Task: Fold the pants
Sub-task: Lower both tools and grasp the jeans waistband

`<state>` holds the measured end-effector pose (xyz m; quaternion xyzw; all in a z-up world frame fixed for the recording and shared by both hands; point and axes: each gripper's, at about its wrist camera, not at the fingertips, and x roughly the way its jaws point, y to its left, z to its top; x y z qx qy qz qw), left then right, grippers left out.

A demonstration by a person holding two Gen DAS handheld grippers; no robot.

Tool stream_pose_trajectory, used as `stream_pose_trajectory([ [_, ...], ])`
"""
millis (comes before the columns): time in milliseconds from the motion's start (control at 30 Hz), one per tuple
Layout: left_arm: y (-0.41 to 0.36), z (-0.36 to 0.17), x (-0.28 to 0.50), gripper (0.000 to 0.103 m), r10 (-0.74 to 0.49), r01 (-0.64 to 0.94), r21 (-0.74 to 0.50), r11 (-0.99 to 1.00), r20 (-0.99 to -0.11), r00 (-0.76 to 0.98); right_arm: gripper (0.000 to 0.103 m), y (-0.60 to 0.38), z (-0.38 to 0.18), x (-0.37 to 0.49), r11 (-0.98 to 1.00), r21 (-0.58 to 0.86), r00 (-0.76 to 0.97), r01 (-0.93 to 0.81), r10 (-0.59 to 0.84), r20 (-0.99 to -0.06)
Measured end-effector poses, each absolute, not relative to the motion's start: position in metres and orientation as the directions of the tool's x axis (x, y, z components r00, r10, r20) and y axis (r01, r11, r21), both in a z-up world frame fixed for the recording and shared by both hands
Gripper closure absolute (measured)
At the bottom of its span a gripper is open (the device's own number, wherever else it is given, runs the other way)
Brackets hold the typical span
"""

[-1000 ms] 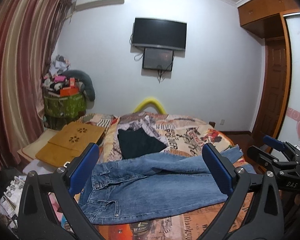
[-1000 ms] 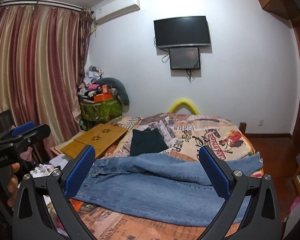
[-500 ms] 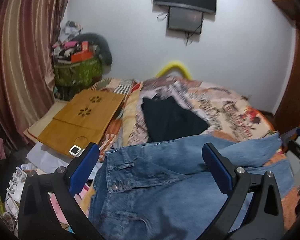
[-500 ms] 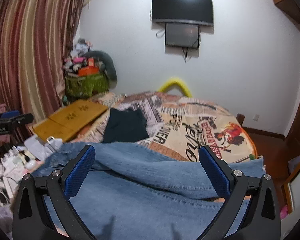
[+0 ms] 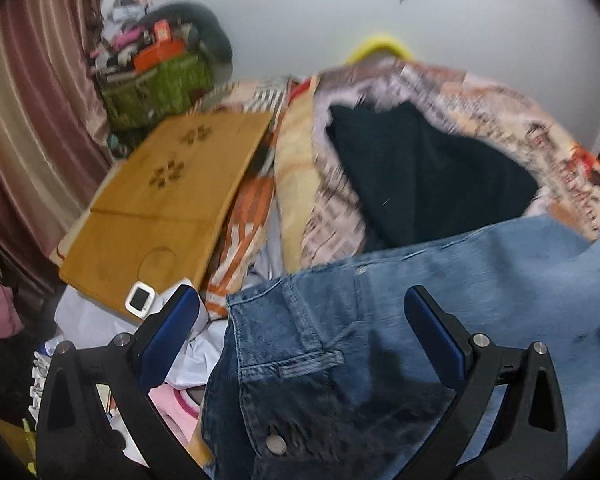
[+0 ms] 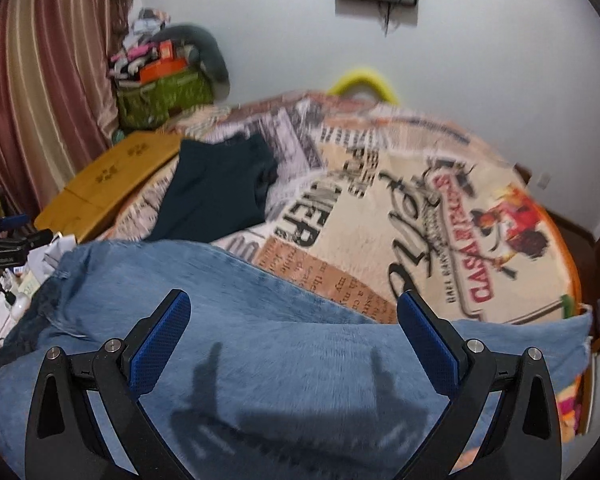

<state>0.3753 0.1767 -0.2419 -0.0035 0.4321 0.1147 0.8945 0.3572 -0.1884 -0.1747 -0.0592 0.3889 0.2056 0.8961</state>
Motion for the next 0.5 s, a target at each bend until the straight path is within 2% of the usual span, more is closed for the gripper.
stream_pose_trajectory([
  [67, 0.188, -0.262, 0.388, 0.001, 0.192, -0.220, 0.080, 0.972, -0.809, 0.555, 0.003, -0.187, -0.184, 0.370, 0.900, 0.072, 0.577, -0.429, 0.335, -0.745],
  [267, 0.212, -0.306, 0.413, 0.028, 0.160, -0.261, 0.045, 0.964, -0.885, 0.437, 0.017, -0.172, -0.210, 0.403, 0.860, 0.119, 0.452, -0.497, 0.373, -0.810],
  [400, 0.213, -0.324, 0.423, 0.038, 0.123, -0.266, 0.019, 0.964, -0.917, 0.379, 0.027, -0.158, -0.225, 0.414, 0.840, 0.103, 0.408, -0.533, 0.362, -0.839],
  [500, 0.209, -0.331, 0.428, 0.052, 0.091, -0.247, -0.004, 0.969, -0.924, 0.373, 0.027, -0.147, -0.237, 0.416, 0.827, 0.102, 0.382, -0.553, 0.361, -0.851],
])
